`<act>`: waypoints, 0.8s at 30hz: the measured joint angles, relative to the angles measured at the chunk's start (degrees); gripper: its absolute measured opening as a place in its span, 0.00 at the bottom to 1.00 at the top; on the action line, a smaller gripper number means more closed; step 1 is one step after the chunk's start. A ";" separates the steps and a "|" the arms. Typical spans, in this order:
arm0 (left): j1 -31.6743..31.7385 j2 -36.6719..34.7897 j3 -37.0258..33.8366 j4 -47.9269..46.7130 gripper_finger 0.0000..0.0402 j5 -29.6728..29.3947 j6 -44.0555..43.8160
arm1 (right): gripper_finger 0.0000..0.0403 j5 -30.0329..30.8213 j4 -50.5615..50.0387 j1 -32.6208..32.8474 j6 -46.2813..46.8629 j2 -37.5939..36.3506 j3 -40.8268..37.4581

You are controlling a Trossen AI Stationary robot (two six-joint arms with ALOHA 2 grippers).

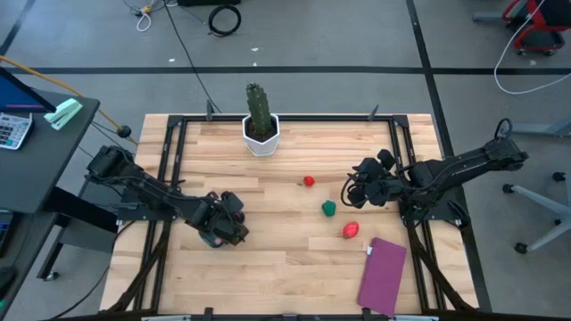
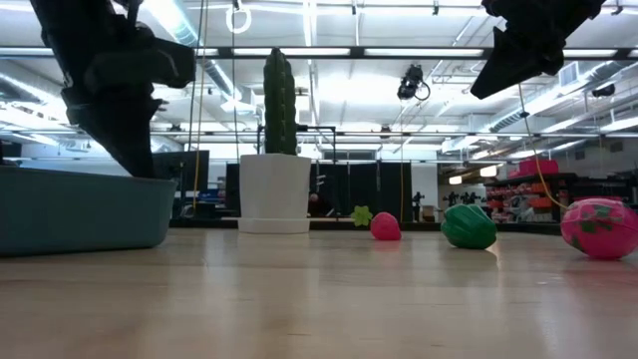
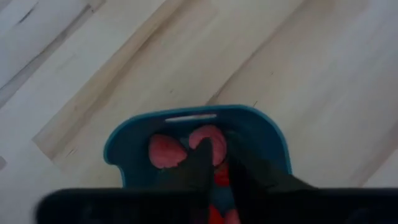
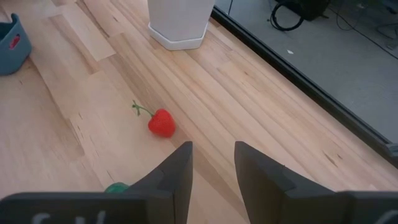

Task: Pick and placing Produce into tupperware
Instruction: Adjust the blue bin

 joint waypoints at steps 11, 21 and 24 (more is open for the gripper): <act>0.70 0.00 0.00 -1.50 0.01 1.16 -0.17 | 0.31 0.00 -0.01 0.00 -0.07 0.00 0.00; 2.94 7.21 0.00 4.11 0.01 4.19 1.16 | 0.31 0.02 0.17 0.02 -0.16 0.02 0.00; 3.73 7.52 0.00 4.58 0.01 3.84 1.35 | 0.31 0.04 0.24 0.02 -0.24 0.02 0.00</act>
